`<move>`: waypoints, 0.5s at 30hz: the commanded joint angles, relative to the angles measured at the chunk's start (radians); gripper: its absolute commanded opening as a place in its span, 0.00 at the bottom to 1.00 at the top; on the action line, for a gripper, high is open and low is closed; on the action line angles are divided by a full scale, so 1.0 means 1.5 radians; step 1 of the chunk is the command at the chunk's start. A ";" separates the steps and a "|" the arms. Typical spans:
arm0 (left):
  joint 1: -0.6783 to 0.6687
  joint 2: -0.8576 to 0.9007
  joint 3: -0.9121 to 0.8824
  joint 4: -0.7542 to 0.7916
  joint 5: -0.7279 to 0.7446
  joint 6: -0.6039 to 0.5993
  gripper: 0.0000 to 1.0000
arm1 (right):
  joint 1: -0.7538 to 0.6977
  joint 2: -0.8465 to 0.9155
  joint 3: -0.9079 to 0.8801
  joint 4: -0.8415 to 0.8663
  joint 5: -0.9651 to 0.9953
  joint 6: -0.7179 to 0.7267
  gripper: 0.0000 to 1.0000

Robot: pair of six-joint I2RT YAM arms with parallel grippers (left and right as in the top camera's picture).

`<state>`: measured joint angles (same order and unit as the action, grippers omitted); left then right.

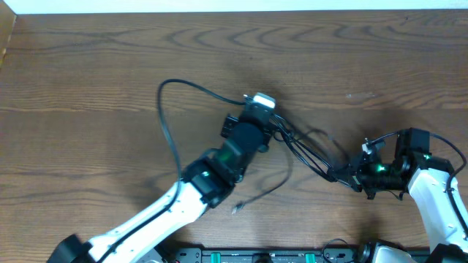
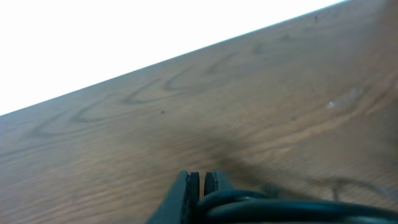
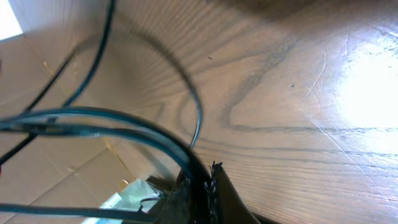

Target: Untangle cables

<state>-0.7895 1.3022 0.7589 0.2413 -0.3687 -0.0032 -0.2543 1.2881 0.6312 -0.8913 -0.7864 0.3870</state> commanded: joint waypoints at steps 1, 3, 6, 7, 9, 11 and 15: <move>0.121 -0.113 0.022 0.030 -0.249 -0.042 0.08 | -0.042 0.014 -0.036 -0.023 0.360 0.017 0.01; 0.140 -0.135 0.022 0.030 -0.249 -0.042 0.08 | -0.048 0.014 -0.036 -0.026 0.394 0.028 0.01; 0.189 -0.162 0.022 0.030 -0.249 -0.045 0.08 | -0.054 0.014 -0.036 -0.035 0.445 0.049 0.01; 0.201 -0.166 0.022 0.029 -0.248 -0.054 0.08 | -0.054 0.014 -0.036 -0.036 0.447 0.048 0.01; 0.213 -0.169 0.022 0.004 -0.217 -0.075 0.08 | -0.054 0.014 -0.036 -0.026 0.401 0.035 0.02; 0.213 -0.167 0.022 -0.029 -0.142 -0.074 0.07 | -0.054 0.014 -0.036 -0.014 0.310 -0.009 0.06; 0.213 -0.156 0.022 -0.097 -0.058 -0.140 0.08 | -0.054 0.014 -0.036 0.024 -0.029 -0.242 0.26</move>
<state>-0.4904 1.0828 0.7551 0.1368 -0.4904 -0.1101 -0.3233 1.3029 0.5900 -0.8776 -0.5228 0.3050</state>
